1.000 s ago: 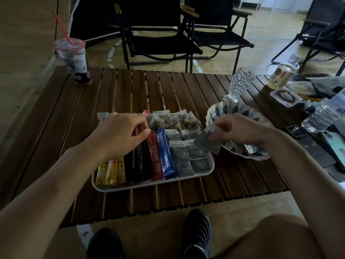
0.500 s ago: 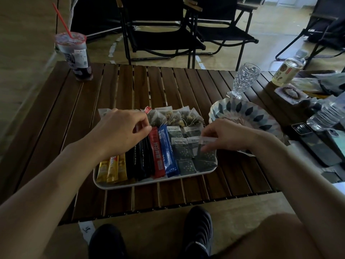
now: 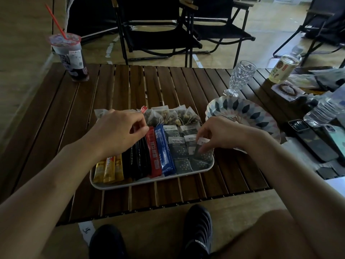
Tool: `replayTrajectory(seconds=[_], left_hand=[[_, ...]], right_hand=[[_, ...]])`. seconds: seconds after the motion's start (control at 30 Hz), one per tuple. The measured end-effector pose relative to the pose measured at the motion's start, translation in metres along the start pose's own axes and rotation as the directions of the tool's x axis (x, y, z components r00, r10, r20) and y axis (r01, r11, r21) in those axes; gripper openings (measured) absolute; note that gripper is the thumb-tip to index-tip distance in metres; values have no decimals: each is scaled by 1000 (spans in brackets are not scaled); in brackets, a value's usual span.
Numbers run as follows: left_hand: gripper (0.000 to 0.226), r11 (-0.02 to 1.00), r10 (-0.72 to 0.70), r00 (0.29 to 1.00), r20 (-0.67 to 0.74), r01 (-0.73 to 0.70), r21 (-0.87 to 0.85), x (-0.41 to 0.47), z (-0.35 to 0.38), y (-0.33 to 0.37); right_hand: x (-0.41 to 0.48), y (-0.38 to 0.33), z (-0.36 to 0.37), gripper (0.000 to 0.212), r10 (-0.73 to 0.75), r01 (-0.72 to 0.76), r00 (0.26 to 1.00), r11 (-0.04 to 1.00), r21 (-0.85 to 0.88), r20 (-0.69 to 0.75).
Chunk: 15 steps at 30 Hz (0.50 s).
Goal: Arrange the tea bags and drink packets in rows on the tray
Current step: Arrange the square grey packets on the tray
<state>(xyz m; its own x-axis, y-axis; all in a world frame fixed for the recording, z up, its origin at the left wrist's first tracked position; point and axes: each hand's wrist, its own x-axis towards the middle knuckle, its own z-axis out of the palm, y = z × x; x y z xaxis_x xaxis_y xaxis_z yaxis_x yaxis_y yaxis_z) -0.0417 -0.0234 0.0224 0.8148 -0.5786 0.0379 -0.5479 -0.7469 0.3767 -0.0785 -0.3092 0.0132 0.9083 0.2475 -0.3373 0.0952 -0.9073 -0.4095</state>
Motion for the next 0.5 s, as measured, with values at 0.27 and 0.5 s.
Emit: replayTrajectory(seconds=[0.27, 0.5], left_hand=[[22, 999, 9, 999, -37, -8, 32, -4, -2, -5], [24, 1000, 9, 1000, -22, -8, 13, -4, -3, -6]], right_hand=[[-16, 3, -15, 17, -64, 56, 998, 972, 228, 28], [0, -22, 11, 23, -122, 90, 983, 972, 218, 139]])
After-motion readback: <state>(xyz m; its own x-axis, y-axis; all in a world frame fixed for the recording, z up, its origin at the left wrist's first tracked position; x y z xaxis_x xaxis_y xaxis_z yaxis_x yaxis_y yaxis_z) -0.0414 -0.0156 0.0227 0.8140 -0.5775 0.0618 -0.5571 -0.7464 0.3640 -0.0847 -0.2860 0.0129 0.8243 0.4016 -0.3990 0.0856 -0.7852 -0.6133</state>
